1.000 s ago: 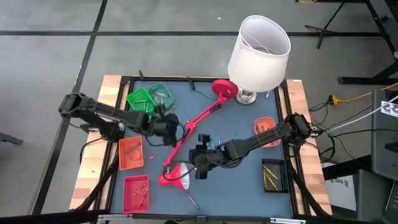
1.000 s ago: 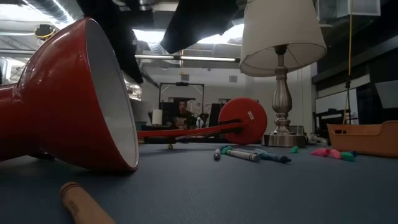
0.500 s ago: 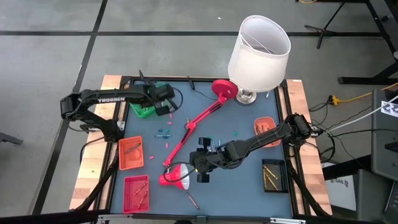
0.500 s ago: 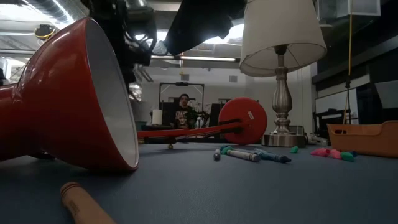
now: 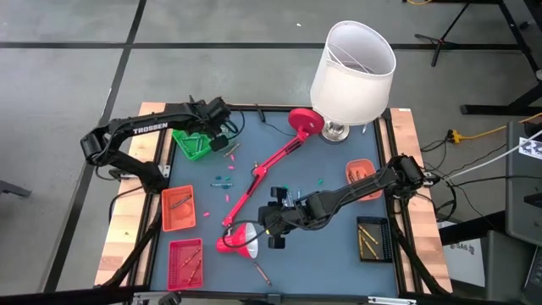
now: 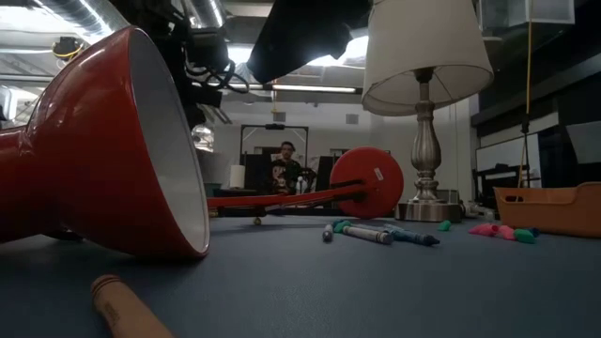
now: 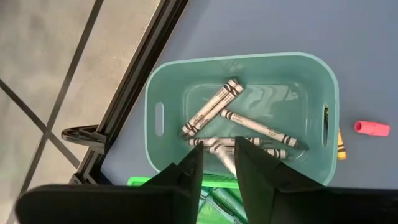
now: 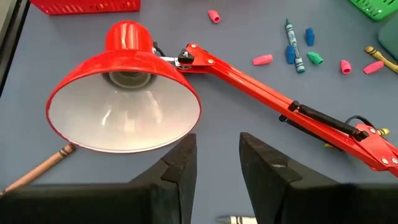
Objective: Sort crayons
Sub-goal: Put the bottom gray crayon into the blue bin, then put the brown crayon into the right orange bin
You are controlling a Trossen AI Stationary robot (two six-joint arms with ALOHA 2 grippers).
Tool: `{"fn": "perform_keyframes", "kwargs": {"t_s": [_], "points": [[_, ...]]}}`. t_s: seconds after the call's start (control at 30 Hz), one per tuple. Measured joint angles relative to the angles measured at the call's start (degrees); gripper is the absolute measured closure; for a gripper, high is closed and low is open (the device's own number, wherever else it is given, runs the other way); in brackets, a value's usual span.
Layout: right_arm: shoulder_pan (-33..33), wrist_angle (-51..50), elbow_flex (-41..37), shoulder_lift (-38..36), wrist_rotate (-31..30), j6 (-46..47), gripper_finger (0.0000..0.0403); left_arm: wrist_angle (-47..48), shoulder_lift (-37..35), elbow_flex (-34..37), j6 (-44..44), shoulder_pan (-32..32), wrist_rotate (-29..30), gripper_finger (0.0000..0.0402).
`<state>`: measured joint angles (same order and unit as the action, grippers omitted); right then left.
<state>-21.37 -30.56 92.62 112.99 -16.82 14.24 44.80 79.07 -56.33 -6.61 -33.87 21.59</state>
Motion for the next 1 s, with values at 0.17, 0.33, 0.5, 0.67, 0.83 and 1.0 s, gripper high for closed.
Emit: {"fn": "perform_keyframes", "kwargs": {"t_s": [0.17, 0.33, 0.5, 0.67, 0.83, 1.0], "points": [[-0.01, 0.02, 0.0, 0.0, 0.15, 5.41, 0.0283, -0.06, -0.01, 0.02, 0.36, 0.0, -0.09, 0.0311], [0.0, 0.02, 0.0, 0.0, 3.66, 8.61, 0.0283, -0.81, 0.0, 0.0, 2.74, 0.01, -0.11, 0.0307], [-0.04, 0.02, 0.0, 0.0, 4.48, 11.03, 0.0283, -0.87, 0.0, 0.01, 3.39, 0.52, -1.99, 0.0306], [-1.02, 0.02, 0.0, 0.0, 4.44, 17.42, 0.0283, -2.65, 0.0, 0.0, 5.45, 1.93, -10.43, 0.0306], [-4.25, 0.02, 0.0, 0.0, 3.92, 20.58, 0.0283, -5.65, -0.01, 0.0, 9.78, 5.21, -16.6, 0.0306], [-8.3, 0.0, 0.0, 0.0, -2.25, 25.65, 0.0283, -7.6, 0.0, 0.02, 12.53, 10.58, -17.05, 0.0306]]}}
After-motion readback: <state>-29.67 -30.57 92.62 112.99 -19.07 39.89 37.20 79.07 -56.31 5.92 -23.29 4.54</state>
